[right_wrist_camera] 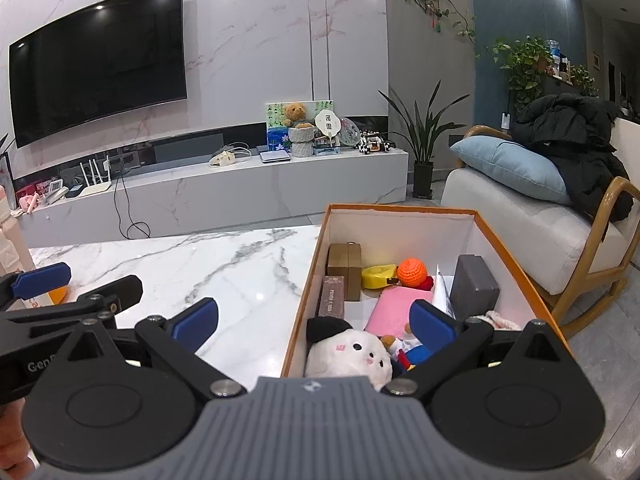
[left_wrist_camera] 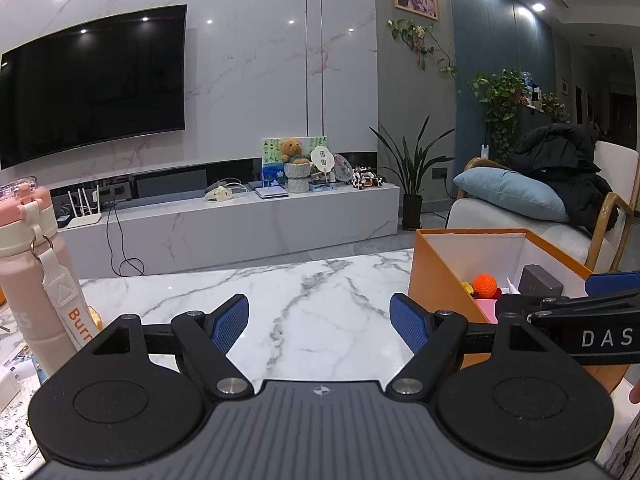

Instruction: Organize objects

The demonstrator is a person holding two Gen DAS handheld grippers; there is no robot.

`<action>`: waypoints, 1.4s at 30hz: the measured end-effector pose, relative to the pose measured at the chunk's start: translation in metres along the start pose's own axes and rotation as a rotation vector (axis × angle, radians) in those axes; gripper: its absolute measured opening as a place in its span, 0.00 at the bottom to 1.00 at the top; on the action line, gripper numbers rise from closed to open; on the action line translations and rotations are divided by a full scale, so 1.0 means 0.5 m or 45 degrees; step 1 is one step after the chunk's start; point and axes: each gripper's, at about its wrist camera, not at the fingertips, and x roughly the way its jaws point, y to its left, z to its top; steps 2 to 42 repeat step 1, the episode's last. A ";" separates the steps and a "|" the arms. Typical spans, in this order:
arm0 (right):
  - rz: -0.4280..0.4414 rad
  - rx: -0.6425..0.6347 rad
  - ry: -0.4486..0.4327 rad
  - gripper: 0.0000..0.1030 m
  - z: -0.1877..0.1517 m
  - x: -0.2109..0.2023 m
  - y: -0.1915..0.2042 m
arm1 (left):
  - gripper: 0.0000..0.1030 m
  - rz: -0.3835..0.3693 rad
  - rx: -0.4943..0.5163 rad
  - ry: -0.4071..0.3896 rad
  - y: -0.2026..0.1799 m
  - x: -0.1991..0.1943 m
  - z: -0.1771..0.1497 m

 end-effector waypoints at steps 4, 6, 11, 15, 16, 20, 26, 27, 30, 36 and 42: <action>0.000 0.000 0.000 0.99 0.000 0.000 0.000 | 0.89 0.000 0.001 0.001 0.000 0.000 0.000; 0.000 0.000 0.000 0.99 0.000 0.000 0.000 | 0.89 0.000 0.001 0.001 0.000 0.000 0.000; 0.000 0.000 0.000 0.99 0.000 0.000 0.000 | 0.89 0.000 0.001 0.001 0.000 0.000 0.000; 0.000 0.000 0.000 0.99 0.000 0.000 0.000 | 0.89 0.000 0.001 0.001 0.000 0.000 0.000; 0.000 0.000 0.000 0.99 0.000 0.000 0.000 | 0.89 0.000 0.001 0.001 0.000 0.000 0.000; 0.000 0.000 0.000 0.99 0.000 0.000 0.000 | 0.89 0.000 0.001 0.001 0.000 0.000 0.000; 0.000 0.000 0.000 0.99 0.000 0.000 0.000 | 0.89 0.000 0.001 0.001 0.000 0.000 0.000; 0.000 0.000 0.000 0.99 0.000 0.000 0.000 | 0.89 0.000 0.001 0.001 0.000 0.000 0.000; 0.000 0.000 0.000 0.99 0.000 0.000 0.000 | 0.89 0.000 0.001 0.001 0.000 0.000 0.000; 0.000 0.000 0.000 0.99 0.000 0.000 0.000 | 0.89 0.000 0.001 0.001 0.000 0.000 0.000; 0.000 0.000 0.000 0.99 0.000 0.000 0.000 | 0.89 0.000 0.001 0.001 0.000 0.000 0.000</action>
